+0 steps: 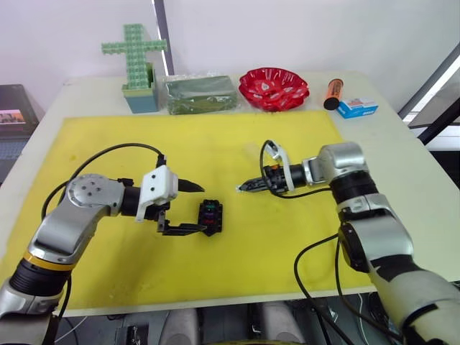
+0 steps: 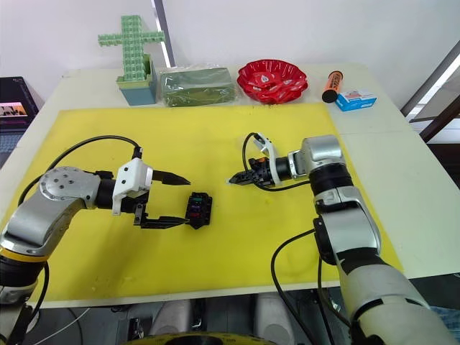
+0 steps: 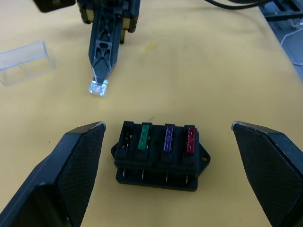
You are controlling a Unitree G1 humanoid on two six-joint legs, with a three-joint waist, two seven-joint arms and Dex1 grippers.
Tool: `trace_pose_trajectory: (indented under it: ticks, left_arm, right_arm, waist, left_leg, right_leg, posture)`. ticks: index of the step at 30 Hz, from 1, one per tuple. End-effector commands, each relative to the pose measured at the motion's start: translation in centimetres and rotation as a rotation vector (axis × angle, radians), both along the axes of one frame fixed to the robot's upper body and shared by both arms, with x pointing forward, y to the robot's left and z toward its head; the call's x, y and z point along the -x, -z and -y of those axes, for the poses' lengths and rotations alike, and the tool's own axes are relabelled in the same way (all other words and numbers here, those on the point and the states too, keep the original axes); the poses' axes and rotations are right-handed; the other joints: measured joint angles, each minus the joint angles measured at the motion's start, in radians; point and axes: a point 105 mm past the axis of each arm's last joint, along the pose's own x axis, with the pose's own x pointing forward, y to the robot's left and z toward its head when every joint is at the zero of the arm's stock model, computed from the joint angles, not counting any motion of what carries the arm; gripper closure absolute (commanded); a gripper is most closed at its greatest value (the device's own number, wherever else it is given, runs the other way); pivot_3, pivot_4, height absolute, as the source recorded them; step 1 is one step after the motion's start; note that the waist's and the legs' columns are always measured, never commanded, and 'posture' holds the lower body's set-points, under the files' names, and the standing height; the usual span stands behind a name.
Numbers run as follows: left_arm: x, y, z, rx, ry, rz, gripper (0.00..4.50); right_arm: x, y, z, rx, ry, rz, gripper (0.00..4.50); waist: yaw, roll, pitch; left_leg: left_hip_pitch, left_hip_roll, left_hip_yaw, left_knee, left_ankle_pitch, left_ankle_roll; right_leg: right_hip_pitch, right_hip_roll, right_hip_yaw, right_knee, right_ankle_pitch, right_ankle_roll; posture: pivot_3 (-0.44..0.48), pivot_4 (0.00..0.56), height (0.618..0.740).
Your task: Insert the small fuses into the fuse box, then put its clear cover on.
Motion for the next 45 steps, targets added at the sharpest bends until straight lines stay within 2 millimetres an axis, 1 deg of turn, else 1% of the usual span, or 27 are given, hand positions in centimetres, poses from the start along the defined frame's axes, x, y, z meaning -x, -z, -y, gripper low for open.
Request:
trace_pose_trajectory:
  ticks: [1,5,8,14,17,22,26,30,33,36,38,41,45]
  left_arm:
    - [0.1,-0.8,0.2,0.014,0.007,0.047,0.00]
    - [0.1,-0.7,0.2,0.016,0.010,0.045,0.00]
    - [0.0,-0.7,0.3,0.018,0.016,0.044,0.00]
    - [0.1,-0.6,0.5,0.022,0.025,0.041,0.00]
    - [0.2,-0.5,0.5,0.022,0.025,0.038,0.00]
    - [0.3,-0.3,0.4,0.022,0.021,0.032,0.00]
    - [0.3,-0.3,0.3,0.025,0.014,0.029,0.00]
    - [0.3,-0.2,0.4,0.028,0.009,0.031,0.00]
    - [0.3,-0.2,0.4,0.030,0.008,0.031,0.00]
    - [0.2,-0.2,0.4,0.029,0.008,0.033,0.00]
    - [0.1,-0.2,0.4,0.028,0.007,0.033,0.00]
    - [0.1,-0.3,0.4,0.026,0.007,0.036,0.00]
    - [0.0,-0.3,0.4,0.026,0.004,0.038,0.00]
  right_arm:
    - [1.6,-1.8,0.2,-0.070,0.039,0.105,4.44]
    - [3.8,-1.1,0.3,-0.098,0.099,0.197,4.44]
    - [5.0,-0.2,0.6,-0.098,0.165,0.206,4.44]
    - [7.0,1.6,0.7,-0.070,0.275,0.162,4.44]
    - [8.2,2.4,0.9,-0.044,0.286,0.133,4.44]
    - [9.4,3.6,1.9,0.035,0.341,0.091,4.44]
    - [9.9,3.6,2.1,0.070,0.382,0.058,4.44]
    - [10.8,3.2,1.8,0.103,0.351,0.010,4.44]
    - [11.1,3.2,1.7,0.138,0.330,0.007,4.44]
    - [11.7,2.9,1.4,0.161,0.248,0.035,3.83]
    - [11.9,2.8,1.4,0.167,0.209,0.046,3.21]
    - [12.1,2.4,1.5,0.190,0.146,0.069,2.12]
    - [11.7,1.7,1.8,0.229,0.099,0.109,0.78]
  waist:
    - [0.000,0.000,0.000]
    - [-0.002,0.000,0.000]
    - [-0.003,0.000,0.000]
    - [-0.003,0.000,0.000]
    - [-0.003,0.000,0.000]
    - [-0.002,0.000,0.000]
    - [-0.003,0.000,0.000]
    - [-0.003,0.000,0.000]
    - [-0.004,-0.001,0.000]
    - [-0.003,-0.001,0.000]
    - [-0.002,-0.001,0.000]
    - [-0.001,-0.001,0.000]
    - [0.000,-0.001,0.000]
  left_leg:
    - [0.000,0.000,0.000,0.000,0.000,0.000]
    - [0.000,0.000,0.000,0.000,0.000,0.000]
    - [0.000,0.000,0.000,0.000,0.000,0.000]
    - [0.000,0.000,0.000,-0.001,0.000,0.000]
    - [0.000,0.000,0.000,-0.001,0.000,0.000]
    - [0.000,0.000,-0.001,-0.001,0.000,0.000]
    - [0.000,0.000,-0.001,-0.001,0.000,0.000]
    - [0.000,0.000,-0.001,0.000,0.000,0.000]
    - [0.000,0.000,-0.001,-0.001,0.000,0.000]
    - [0.000,0.000,-0.001,-0.001,0.000,0.001]
    - [0.000,0.000,-0.001,0.000,0.000,0.001]
    - [0.000,0.000,-0.001,0.000,0.000,0.001]
    - [0.000,0.000,-0.001,0.000,0.000,0.001]
  right_leg:
    - [0.000,0.000,0.000,0.000,0.000,0.000]
    - [0.000,0.000,0.000,0.000,0.000,0.000]
    - [0.000,0.000,0.000,0.000,0.000,0.000]
    - [0.000,0.000,0.000,0.000,0.000,0.000]
    - [0.000,0.000,0.000,-0.001,0.000,0.000]
    - [0.001,0.000,0.000,-0.001,0.000,0.000]
    - [0.002,0.000,0.001,-0.002,0.000,0.000]
    - [0.002,0.000,0.001,-0.002,0.000,-0.001]
    - [0.002,0.000,0.002,-0.003,0.000,0.000]
    - [0.002,0.000,0.002,-0.003,0.000,0.000]
    - [0.002,0.000,0.002,-0.003,-0.001,-0.001]
    - [0.002,0.000,0.002,-0.003,-0.001,-0.001]
    - [0.002,0.000,0.002,-0.003,-0.002,-0.002]
  posture:
    - [0.000,0.150,0.740]
    - [0.000,0.150,0.740]
    - [0.000,0.150,0.740]
    - [0.000,0.150,0.740]
    - [0.000,0.150,0.740]
    - [0.000,0.150,0.740]
    - [0.000,0.150,0.740]
    - [0.000,0.150,0.740]
    - [0.000,0.150,0.740]
    - [0.000,0.150,0.740]
    - [0.000,0.150,0.740]
    - [0.000,0.150,0.740]
    - [0.000,0.150,0.740]
